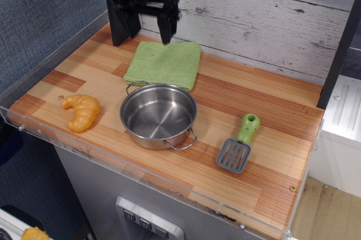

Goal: Move the green cloth from top left side of the table to top right side of the table.

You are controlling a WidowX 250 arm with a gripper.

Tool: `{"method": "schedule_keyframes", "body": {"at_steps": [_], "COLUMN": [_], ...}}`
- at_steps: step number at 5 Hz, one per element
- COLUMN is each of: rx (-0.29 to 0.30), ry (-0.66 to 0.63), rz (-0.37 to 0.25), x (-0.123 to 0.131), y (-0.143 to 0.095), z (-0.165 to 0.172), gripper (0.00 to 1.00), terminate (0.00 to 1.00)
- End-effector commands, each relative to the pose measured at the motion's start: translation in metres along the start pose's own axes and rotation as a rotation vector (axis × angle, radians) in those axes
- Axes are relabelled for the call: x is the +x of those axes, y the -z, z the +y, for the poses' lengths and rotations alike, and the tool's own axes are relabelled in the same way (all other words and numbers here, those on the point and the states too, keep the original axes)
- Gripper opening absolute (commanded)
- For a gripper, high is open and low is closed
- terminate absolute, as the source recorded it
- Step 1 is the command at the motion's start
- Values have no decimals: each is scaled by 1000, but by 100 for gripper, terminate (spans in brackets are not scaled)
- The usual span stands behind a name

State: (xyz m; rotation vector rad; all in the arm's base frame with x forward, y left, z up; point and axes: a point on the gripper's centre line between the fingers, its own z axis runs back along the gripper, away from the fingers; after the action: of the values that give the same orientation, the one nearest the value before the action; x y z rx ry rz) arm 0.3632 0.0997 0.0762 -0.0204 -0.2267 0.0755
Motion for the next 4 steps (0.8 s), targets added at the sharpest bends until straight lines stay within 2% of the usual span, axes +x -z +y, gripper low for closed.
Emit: {"method": "schedule_keyframes", "body": {"at_steps": [1,2,3,4], "rx": [20,31,31,45], "ry": [1,13,-11,-31], "rz": [-23,12,5,25], "x": [20,22,23,20], "y": [18,38,43,48], "z": [11,9,9,14], "gripper": [100,100,100,100], "terminate": [0,0,0,0]}}
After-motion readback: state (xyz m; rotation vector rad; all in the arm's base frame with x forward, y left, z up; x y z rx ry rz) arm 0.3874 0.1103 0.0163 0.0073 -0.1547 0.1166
